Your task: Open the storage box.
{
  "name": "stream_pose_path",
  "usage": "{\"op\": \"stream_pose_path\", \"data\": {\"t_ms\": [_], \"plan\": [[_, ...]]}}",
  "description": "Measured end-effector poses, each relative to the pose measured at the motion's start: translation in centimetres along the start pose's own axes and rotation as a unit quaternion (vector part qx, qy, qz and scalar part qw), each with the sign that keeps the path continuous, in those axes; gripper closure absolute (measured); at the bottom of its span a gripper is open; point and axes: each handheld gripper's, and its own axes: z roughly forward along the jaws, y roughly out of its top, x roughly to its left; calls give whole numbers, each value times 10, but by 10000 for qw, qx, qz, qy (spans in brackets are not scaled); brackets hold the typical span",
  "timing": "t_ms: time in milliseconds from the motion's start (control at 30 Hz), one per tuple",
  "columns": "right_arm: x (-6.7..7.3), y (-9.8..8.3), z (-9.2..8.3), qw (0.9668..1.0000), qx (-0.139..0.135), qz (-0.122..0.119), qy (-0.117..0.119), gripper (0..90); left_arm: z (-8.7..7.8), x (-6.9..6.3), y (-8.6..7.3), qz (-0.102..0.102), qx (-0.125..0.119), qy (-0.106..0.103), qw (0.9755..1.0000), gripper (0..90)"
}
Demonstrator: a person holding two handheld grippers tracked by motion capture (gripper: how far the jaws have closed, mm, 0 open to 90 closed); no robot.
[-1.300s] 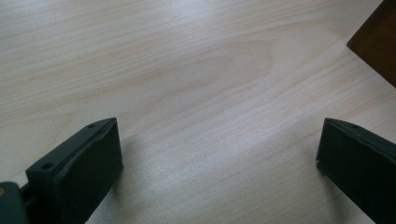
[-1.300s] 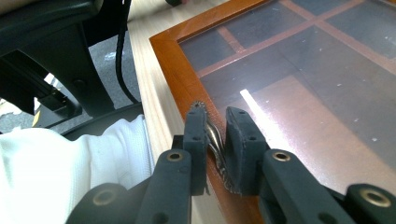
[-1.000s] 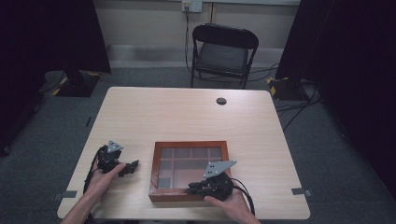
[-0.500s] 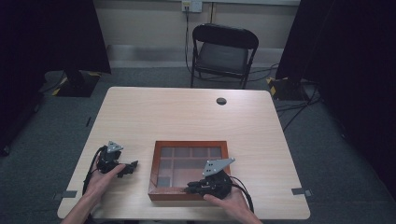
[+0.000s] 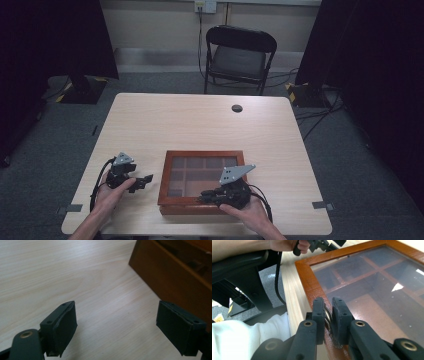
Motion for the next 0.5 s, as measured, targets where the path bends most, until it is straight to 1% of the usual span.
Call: {"op": "stream_pose_path", "data": {"t_ms": [67,100,167,233,300,333,433,500], "plan": [[0,2,-1,10000,-16,4,21,814,-2,-2,1,88,-110,-68,9999,161],[-1,3,-2,10000,-7,-6,37,815,-4,-4,1,108,-170,-66,9998,161],[-1,5,-2,10000,10,-21,26,815,-5,-6,2,129,-279,-131,9994,161],[0,6,-3,10000,2,-17,27,815,-6,-7,3,187,-342,-182,9991,161],[0,6,-3,10000,3,-4,28,815,-7,-9,3,199,-410,-218,9987,161],[0,7,-3,10000,5,-14,25,815,-7,-10,3,194,-445,-268,9985,161],[-1,9,-5,10000,0,-27,17,816,-8,-14,4,327,-462,-360,9978,159],[-1,11,-6,10000,-49,9,43,816,-9,-18,5,433,-474,-410,9971,159]]}}
